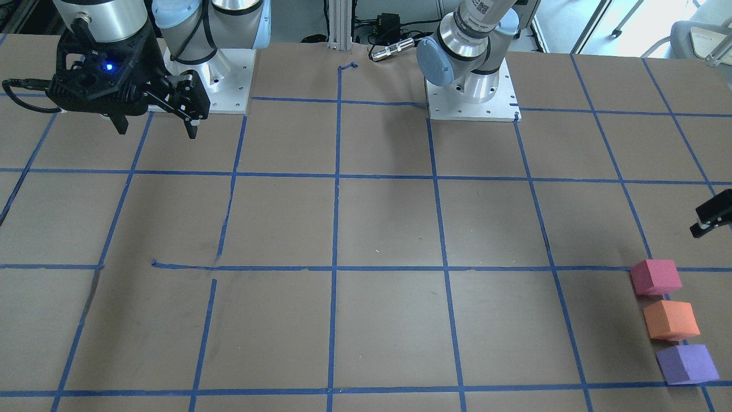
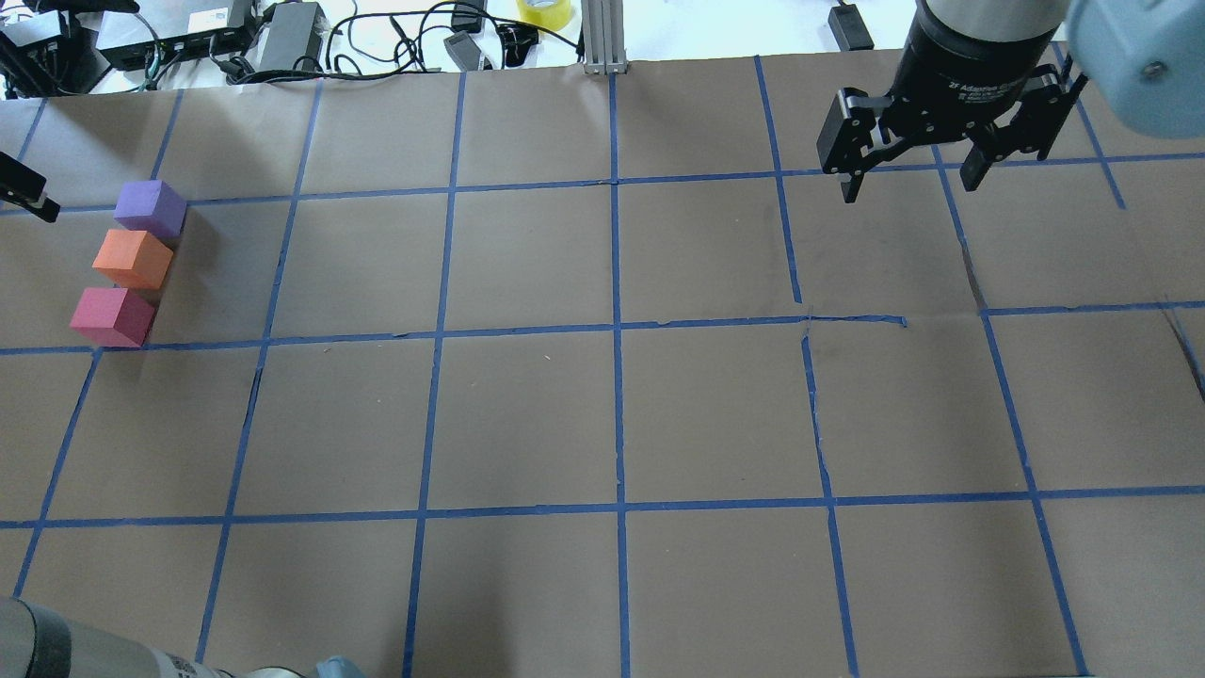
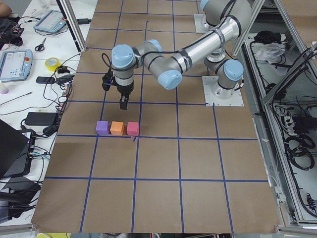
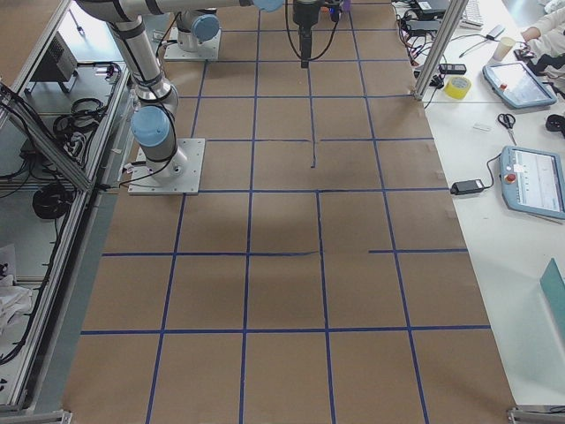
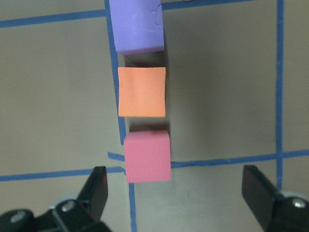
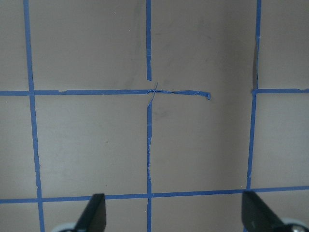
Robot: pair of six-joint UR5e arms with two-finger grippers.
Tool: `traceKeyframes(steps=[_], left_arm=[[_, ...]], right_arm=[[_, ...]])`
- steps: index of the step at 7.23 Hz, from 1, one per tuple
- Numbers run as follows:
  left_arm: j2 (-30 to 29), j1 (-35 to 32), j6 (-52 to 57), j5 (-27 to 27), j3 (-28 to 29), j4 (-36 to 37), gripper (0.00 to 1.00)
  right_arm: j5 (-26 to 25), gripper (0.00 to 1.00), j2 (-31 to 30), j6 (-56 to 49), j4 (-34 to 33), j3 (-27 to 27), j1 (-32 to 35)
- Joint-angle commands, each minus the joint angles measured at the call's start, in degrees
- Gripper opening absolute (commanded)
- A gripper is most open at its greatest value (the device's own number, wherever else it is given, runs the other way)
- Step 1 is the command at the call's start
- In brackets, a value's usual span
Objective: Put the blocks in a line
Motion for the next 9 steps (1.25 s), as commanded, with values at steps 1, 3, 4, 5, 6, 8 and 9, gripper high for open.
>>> traceKeyframes(steps=[1, 3, 4, 5, 6, 8, 9], left_arm=[[10.84, -2.39, -1.21, 0.04, -0.6, -8.15, 1.0], [14.56, -9.74, -7.0, 0.74, -0.51, -13.34, 1.0], [15.27, -14.4, -10.58, 0.74, -1.12, -13.35, 1.0], [15.62, -18.8, -22.28, 0.74, -2.34, -12.74, 1.0], [15.63, -22.93, -29.88, 1.53, -3.05, -12.73, 1.0], [14.05, -30.75, -43.15, 3.64, -2.97, -9.94, 1.0], [13.78, -35.4, -47.14, 4.34, -3.75, -9.23, 1.0]], right_arm=[[0.0, 1.0, 0.0, 0.0, 0.0, 0.0, 0.0], [0.0, 1.0, 0.0, 0.0, 0.0, 0.0, 0.0], [0.0, 1.0, 0.0, 0.0, 0.0, 0.0, 0.0], [0.0, 1.0, 0.0, 0.0, 0.0, 0.0, 0.0], [0.0, 1.0, 0.0, 0.0, 0.0, 0.0, 0.0], [0.0, 1.0, 0.0, 0.0, 0.0, 0.0, 0.0], [0.0, 1.0, 0.0, 0.0, 0.0, 0.0, 0.0]])
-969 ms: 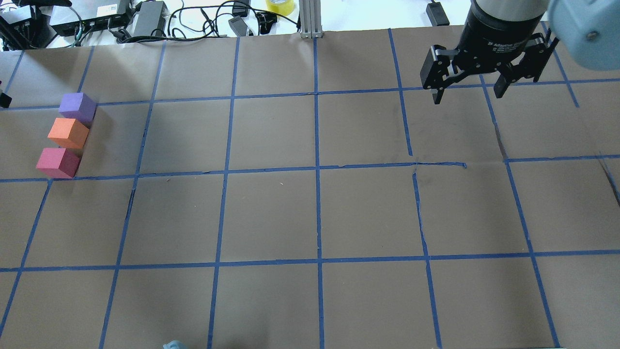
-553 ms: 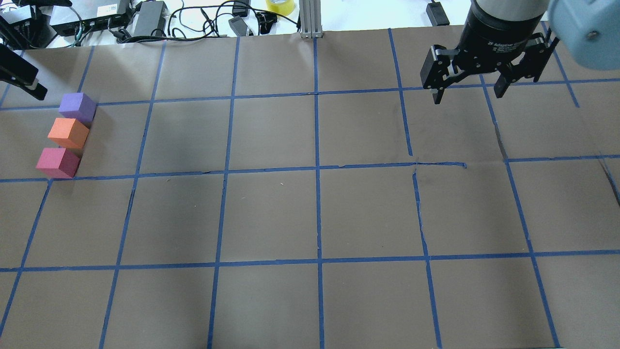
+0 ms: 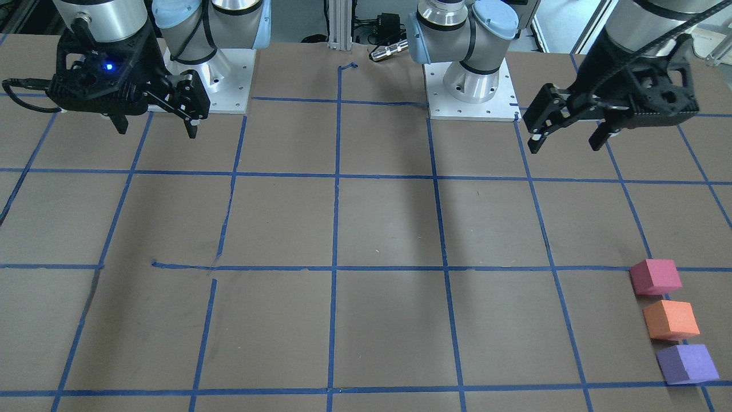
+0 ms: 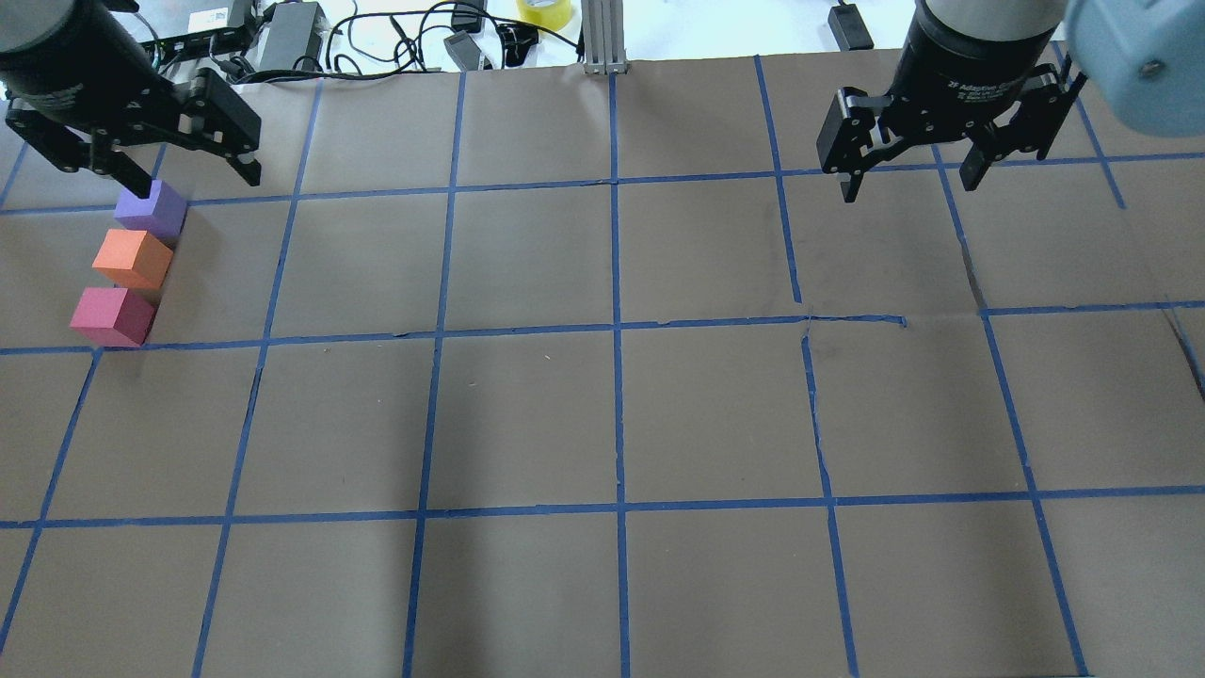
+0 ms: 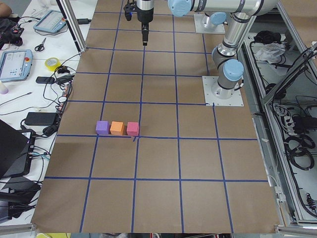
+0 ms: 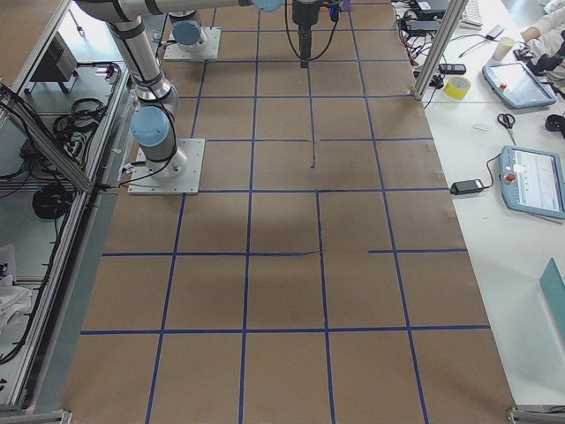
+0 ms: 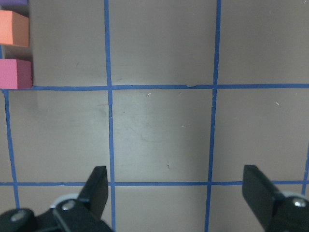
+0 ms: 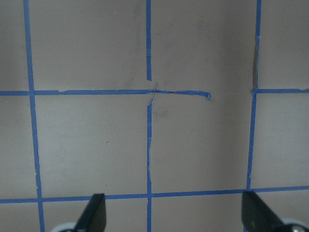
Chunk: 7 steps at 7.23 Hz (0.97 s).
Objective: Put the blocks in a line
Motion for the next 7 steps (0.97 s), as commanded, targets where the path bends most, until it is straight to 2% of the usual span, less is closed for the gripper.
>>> traceKeyframes(steps=[1, 7], left_arm=[[-0.72, -7.39, -8.18, 3.1, -1.26, 2.19, 1.0], [-0.2, -7.67, -7.23, 2.95, -3.19, 3.52, 1.0]], right_arm=[[0.0, 1.0, 0.0, 0.0, 0.0, 0.0, 0.0], [0.0, 1.0, 0.0, 0.0, 0.0, 0.0, 0.0]])
